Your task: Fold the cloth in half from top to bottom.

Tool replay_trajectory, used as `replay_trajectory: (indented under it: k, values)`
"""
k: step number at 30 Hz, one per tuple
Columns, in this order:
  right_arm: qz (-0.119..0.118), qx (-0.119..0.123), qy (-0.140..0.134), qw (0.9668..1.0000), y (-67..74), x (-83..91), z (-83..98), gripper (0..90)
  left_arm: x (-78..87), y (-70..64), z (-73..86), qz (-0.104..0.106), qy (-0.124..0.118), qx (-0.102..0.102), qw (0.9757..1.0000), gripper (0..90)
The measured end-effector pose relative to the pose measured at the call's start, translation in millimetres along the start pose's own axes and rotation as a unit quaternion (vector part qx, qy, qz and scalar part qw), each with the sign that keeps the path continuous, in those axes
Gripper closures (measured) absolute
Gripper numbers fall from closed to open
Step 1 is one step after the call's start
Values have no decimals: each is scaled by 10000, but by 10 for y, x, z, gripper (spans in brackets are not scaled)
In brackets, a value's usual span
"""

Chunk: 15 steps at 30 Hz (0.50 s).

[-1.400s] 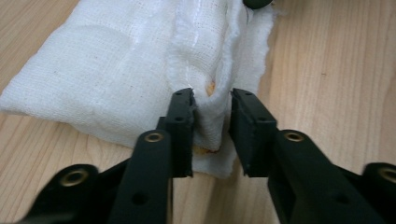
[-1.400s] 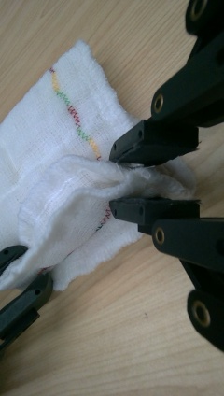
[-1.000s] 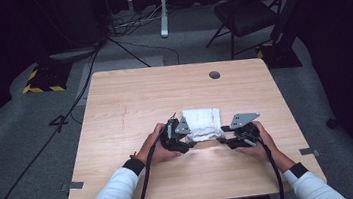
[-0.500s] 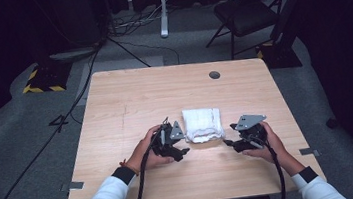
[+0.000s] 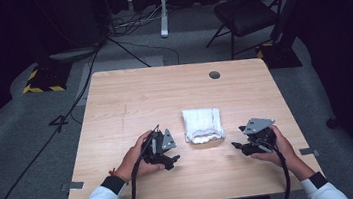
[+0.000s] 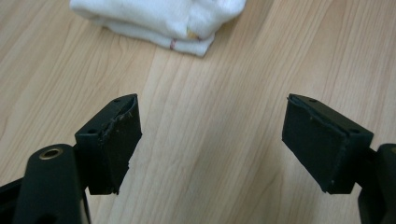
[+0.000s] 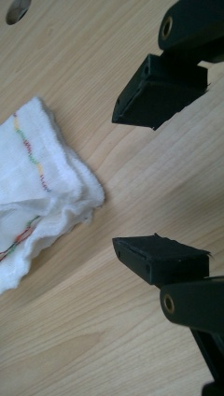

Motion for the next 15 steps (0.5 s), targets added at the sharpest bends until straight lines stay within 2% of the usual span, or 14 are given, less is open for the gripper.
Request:
replay_trajectory:
  k: [12,15]
  values:
    - [194,-156,254,9994,27,148,325,330,113,-45,375,-414,127,61,9990,184]
    - [251,-292,226,9990,2,196,448,330,188,-42,456,-515,113,48,9986,180]
Point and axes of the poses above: each handheld gripper's, and its own axes: x roughly backward along the jaws, z roughly out of its underside, y roughly to its left, the point moved 2 cm from there along -x, roughly forward along the jaws, and after that the axes turned 12 degrees about x, right-handed, at the moved point
